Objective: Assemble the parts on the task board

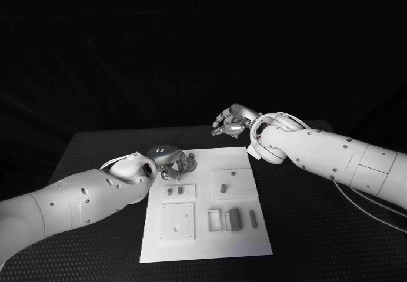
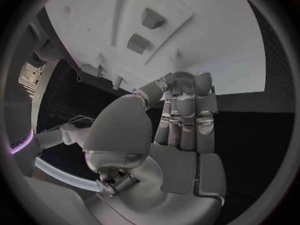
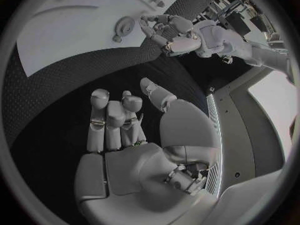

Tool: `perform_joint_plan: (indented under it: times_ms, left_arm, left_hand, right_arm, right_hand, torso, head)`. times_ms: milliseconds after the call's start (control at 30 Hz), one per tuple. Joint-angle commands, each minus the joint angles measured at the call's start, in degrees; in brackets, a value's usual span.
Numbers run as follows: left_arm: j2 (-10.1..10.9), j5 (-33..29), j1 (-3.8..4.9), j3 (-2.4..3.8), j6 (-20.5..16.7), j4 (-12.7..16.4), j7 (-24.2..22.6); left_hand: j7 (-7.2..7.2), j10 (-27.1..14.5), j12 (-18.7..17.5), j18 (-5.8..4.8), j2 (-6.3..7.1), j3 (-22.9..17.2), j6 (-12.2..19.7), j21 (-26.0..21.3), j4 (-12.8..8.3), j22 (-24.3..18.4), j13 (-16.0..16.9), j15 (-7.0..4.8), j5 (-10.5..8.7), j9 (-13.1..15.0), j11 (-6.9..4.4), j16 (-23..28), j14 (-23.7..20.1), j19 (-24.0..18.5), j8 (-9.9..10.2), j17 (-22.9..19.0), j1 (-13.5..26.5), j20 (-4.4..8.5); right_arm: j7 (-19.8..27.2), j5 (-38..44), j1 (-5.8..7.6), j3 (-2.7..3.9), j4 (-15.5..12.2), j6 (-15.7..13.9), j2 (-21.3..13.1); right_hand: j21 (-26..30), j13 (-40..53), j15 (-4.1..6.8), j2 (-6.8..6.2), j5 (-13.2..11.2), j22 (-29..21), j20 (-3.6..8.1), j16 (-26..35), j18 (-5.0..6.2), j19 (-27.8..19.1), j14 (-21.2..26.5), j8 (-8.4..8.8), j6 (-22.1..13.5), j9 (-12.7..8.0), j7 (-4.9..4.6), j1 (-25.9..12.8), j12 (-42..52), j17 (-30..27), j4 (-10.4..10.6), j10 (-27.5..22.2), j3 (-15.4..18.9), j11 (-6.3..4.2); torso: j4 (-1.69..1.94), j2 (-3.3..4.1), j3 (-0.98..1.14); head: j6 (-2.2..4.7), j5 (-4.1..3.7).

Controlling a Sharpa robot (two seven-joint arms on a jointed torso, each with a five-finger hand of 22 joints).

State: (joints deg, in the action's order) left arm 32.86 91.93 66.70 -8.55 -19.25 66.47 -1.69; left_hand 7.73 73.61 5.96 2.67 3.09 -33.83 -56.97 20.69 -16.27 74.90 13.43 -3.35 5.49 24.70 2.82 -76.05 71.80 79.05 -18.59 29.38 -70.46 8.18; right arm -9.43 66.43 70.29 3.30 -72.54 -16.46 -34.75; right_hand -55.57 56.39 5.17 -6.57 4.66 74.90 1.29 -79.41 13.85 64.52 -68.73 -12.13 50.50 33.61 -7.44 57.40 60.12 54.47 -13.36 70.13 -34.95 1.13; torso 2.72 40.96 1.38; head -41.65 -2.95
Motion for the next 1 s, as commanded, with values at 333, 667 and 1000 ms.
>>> perform_joint_plan:
  times_ms: [333, 667, 1000]
  left_arm:
    - [3.41, -0.29, 0.05, -0.01, 0.08, 3.34, 0.68]
    - [4.18, -0.29, 0.05, -0.05, 0.73, 3.57, 0.87]
    - [3.75, -0.29, 0.03, -0.1, 1.04, 3.28, 0.77]
  left_hand:
    - [-0.17, 0.2, -0.34, 4.22, 0.13, -0.26, -0.4, -0.23, -0.09, 0.7, 0.04, -0.29, 0.19, 0.07, 0.03, 0.33, 0.09, -0.09, -0.12, -0.09, 0.64, 0.49]
    - [-0.19, 0.22, -0.38, 4.19, 0.18, -0.28, -0.42, -0.25, -0.1, 0.7, 0.07, -0.3, 0.18, 0.08, 0.03, 0.34, 0.1, -0.07, -0.13, -0.1, 0.67, 0.52]
    - [-0.19, 0.25, -0.41, 4.16, 0.23, -0.3, -0.42, -0.28, -0.08, 0.71, 0.09, -0.3, 0.15, 0.07, 0.02, 0.35, 0.1, -0.07, -0.12, -0.11, 0.71, 0.55]
  right_arm:
    - [0.38, 0.07, -0.01, 0.01, -0.02, 0.26, -0.25]
    - [0.33, 0.07, -0.01, 0.01, -0.04, 0.36, -0.29]
    - [0.33, 0.07, -0.01, 0.01, -0.05, 0.42, -0.22]
  right_hand:
    - [0.09, 0.06, -0.2, 0.0, -0.12, 0.71, 0.49, 0.21, 1.15, 0.02, -0.3, 0.23, -0.09, 0.07, -0.28, -0.5, 0.25, 0.08, 0.44, -0.32, 0.02, 0.0]
    - [0.09, 0.05, -0.2, -0.01, -0.12, 0.71, 0.49, 0.21, 1.15, 0.02, -0.3, 0.23, -0.09, 0.07, -0.28, -0.5, 0.25, 0.08, 0.44, -0.32, 0.03, 0.0]
    - [0.09, 0.05, -0.2, -0.01, -0.12, 0.71, 0.49, 0.21, 1.15, 0.02, -0.3, 0.24, -0.1, 0.08, -0.29, -0.51, 0.26, 0.08, 0.45, -0.33, 0.03, 0.0]
  torso:
    - [0.05, -0.02, -0.05]
    - [-0.06, 0.04, -0.01]
    - [-0.05, 0.06, 0.05]
  head:
    - [-0.23, 0.09]
    - [-0.21, 0.22]
    - [-0.29, 0.31]
